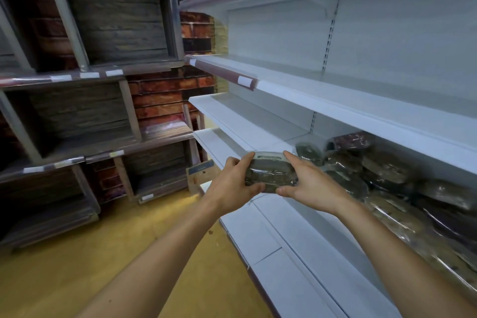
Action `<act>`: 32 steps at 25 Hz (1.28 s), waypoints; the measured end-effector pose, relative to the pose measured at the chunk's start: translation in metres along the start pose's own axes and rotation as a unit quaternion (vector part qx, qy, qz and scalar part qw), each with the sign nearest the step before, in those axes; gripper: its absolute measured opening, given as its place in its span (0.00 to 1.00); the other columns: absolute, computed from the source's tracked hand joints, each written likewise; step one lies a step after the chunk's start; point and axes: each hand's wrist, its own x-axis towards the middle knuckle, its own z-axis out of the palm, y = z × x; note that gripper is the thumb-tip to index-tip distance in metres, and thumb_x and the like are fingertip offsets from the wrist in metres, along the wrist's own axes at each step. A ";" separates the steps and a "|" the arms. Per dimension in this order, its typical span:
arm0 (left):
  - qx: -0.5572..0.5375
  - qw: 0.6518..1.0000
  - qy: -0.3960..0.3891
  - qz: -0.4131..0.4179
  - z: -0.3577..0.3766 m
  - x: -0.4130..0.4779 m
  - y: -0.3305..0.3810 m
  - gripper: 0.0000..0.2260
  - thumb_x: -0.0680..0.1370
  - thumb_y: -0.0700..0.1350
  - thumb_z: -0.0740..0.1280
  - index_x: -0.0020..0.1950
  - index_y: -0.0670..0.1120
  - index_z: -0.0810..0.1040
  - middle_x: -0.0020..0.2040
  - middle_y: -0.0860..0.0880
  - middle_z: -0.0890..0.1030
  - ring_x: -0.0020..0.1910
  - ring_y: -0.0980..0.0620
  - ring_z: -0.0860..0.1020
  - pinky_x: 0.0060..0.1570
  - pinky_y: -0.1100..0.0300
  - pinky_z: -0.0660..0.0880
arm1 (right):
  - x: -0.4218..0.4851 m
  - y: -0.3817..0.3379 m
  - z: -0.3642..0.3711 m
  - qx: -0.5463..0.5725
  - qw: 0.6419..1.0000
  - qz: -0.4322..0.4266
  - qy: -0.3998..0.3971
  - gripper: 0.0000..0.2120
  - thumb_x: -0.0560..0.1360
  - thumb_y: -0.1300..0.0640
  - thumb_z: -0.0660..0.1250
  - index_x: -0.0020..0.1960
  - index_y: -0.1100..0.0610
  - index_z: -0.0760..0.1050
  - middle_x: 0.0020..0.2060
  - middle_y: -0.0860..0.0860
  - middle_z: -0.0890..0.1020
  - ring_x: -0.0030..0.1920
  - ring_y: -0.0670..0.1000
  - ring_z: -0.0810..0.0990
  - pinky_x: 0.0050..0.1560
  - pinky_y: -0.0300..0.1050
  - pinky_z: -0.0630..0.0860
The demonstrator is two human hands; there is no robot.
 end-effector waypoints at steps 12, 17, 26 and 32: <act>-0.060 0.984 -0.080 0.144 -0.006 0.126 -0.023 0.33 0.77 0.57 0.69 0.77 0.61 0.56 0.66 0.51 0.67 0.60 0.52 0.74 0.62 0.55 0.73 | 0.056 -0.001 -0.020 -0.041 0.988 0.129 0.080 0.45 0.71 0.39 0.72 0.79 0.44 0.49 0.71 0.52 0.68 0.69 0.53 0.70 0.68 0.50 0.68; -0.098 0.964 -0.108 0.224 -0.021 0.159 -0.034 0.33 0.77 0.57 0.70 0.77 0.61 0.58 0.67 0.53 0.68 0.60 0.53 0.74 0.62 0.59 0.71 | 0.057 -0.024 -0.023 -0.065 0.972 0.189 0.126 0.43 0.71 0.38 0.70 0.78 0.42 0.50 0.68 0.50 0.69 0.67 0.53 0.71 0.65 0.48 0.69; -0.172 0.936 -0.093 0.293 -0.063 0.198 -0.028 0.34 0.75 0.56 0.72 0.77 0.62 0.60 0.63 0.55 0.68 0.58 0.56 0.74 0.62 0.62 0.70 | 0.068 -0.075 -0.058 -0.121 0.952 0.201 0.197 0.43 0.73 0.38 0.70 0.79 0.42 0.49 0.68 0.50 0.71 0.66 0.52 0.71 0.64 0.48 0.70; -0.193 0.929 -0.090 0.301 -0.064 0.217 -0.025 0.34 0.76 0.56 0.72 0.78 0.62 0.59 0.65 0.55 0.68 0.60 0.57 0.73 0.58 0.64 0.68 | 0.083 -0.073 -0.068 -0.117 0.948 0.205 0.213 0.42 0.73 0.39 0.69 0.79 0.41 0.48 0.69 0.48 0.69 0.67 0.50 0.69 0.67 0.48 0.68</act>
